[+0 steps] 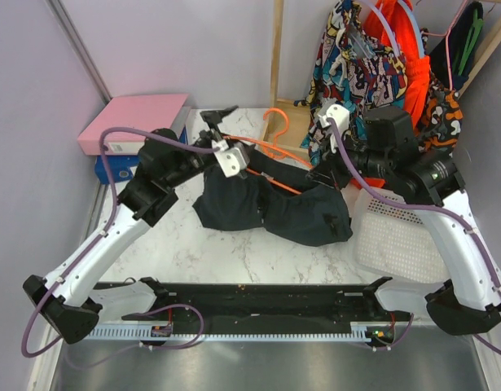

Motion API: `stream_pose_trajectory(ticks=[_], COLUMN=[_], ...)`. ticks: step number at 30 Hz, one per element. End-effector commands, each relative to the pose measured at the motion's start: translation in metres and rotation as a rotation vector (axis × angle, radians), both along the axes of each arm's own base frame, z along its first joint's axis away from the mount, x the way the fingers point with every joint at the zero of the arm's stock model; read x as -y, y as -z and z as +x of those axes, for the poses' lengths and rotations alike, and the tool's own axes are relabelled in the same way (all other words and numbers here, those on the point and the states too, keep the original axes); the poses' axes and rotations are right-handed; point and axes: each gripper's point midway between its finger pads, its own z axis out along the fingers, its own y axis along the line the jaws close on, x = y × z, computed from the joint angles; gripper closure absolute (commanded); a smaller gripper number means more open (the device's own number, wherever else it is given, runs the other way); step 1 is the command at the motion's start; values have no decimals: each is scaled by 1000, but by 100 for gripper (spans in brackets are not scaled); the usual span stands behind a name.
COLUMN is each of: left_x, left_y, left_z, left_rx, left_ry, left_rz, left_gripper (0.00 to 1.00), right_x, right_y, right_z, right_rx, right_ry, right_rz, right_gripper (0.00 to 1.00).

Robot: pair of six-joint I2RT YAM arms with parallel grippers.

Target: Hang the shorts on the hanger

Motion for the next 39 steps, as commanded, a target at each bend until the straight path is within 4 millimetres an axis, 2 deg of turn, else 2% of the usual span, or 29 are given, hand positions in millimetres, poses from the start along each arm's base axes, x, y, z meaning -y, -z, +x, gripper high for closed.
stream_pose_trajectory(ticks=[1, 3, 5, 8, 9, 11, 12, 13, 15, 16, 21, 22, 23, 26, 28, 29, 31, 32, 34, 35, 39], left_x=[-18, -24, -28, -33, -33, -36, -36, -38, -38, -38, -42, -42, -43, -43, -44, -44, -47, -48, -50, -50, -54], left_y=[-87, -103, -109, -106, -99, -97, -89, -88, -81, -79, -73, -72, -72, -66, -65, -64, -64, -63, -57, -50, -38], left_z=[-3, -5, -5, -6, -6, -10, -9, -12, -13, -14, -21, -21, -22, -24, -27, -28, -32, -33, -37, -36, -41], left_rx=[12, 12, 8, -25, -38, -34, -51, -51, -67, -72, -87, -91, -91, -106, -114, -117, -119, -120, -115, -123, -136], left_ry=[-64, -81, -93, -117, -119, -121, -124, -123, -121, -119, -115, -115, -115, -110, -105, -104, -105, -103, -103, -106, -110], left_rz=[-254, -299, -316, -318, -307, -306, -297, -300, -295, -293, -299, -300, -302, -303, -310, -310, -319, -318, -308, -298, -285], left_gripper=[1, 1, 1, 1, 1, 1, 1, 1, 1, 1, 1, 1, 1, 1, 1, 0, 1, 1, 1, 1, 1], right_x=[21, 38, 57, 77, 91, 104, 113, 118, 124, 133, 138, 140, 139, 131, 137, 132, 138, 135, 139, 138, 141], right_y=[-48, -59, -75, -96, -99, -109, -112, -119, -121, -131, -145, -157, -161, -169, -182, -179, -191, -183, -185, -179, -184], right_z=[13, 25, 35, 45, 54, 60, 68, 69, 80, 81, 100, 99, 101, 122, 132, 145, 154, 167, 177, 187, 203], right_rx=[160, 218, 283, 365, 388, 433, 450, 468, 478, 501, 540, 563, 571, 607, 651, 645, 666, 648, 650, 635, 649], right_ry=[157, 264, 371, 480, 561, 629, 688, 710, 767, 813, 861, 869, 865, 851, 875, 867, 888, 890, 897, 895, 891], right_rz=[77, 56, 41, 31, -7, -37, -63, -65, -101, -105, -156, -135, -131, -140, -124, -127, -86, -93, -71, -65, -13], right_gripper=[100, 100, 100, 100, 100, 100, 100, 100, 100, 100, 100, 100, 100, 100, 100, 100, 100, 100, 100, 100, 100])
